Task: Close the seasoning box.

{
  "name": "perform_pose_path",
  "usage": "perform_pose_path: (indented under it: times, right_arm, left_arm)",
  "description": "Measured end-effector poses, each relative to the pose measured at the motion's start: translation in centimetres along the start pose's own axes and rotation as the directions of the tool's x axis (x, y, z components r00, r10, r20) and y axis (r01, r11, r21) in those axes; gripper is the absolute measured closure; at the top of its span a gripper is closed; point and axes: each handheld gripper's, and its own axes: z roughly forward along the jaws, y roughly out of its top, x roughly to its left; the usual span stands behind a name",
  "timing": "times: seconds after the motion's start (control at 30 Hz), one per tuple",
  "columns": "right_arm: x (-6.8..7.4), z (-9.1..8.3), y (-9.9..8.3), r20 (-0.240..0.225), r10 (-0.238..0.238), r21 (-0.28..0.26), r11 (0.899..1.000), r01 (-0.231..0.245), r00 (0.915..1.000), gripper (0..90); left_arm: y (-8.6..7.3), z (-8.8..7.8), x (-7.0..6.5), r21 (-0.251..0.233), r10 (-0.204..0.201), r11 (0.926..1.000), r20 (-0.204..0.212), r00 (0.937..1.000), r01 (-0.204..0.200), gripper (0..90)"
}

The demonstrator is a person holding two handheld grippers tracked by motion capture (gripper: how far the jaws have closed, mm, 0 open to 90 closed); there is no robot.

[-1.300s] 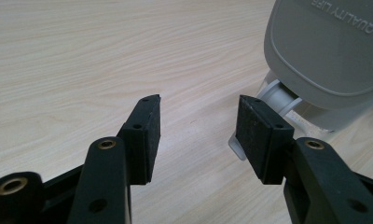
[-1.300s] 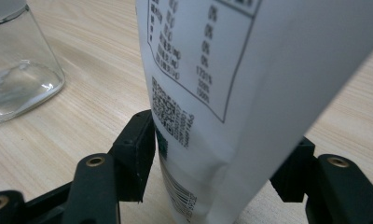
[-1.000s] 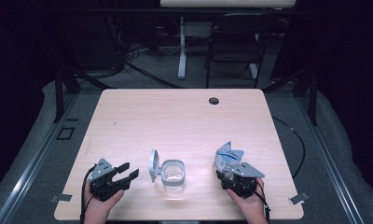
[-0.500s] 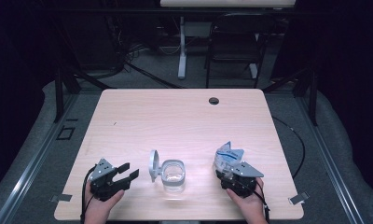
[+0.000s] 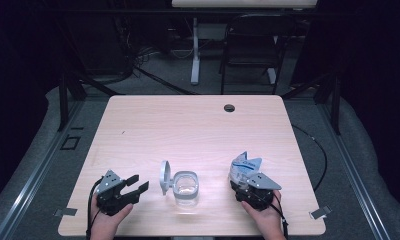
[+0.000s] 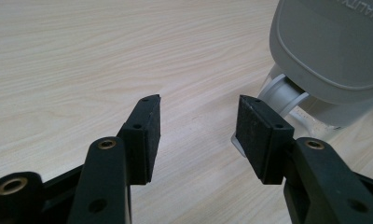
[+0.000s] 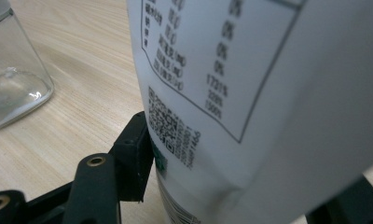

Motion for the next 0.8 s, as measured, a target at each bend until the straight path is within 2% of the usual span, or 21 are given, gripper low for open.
perform_pose_path:
  times: [0.8]
  right_arm:
    - [-0.14, -0.07, 0.01, -0.017, -0.014, 0.003, 1.000, 0.015, 0.9997, 45.4]
  left_arm:
    - [-0.09, -0.24, 0.11, -0.001, -0.001, 1.0000, -0.007, 1.0000, 0.001, 50.7]
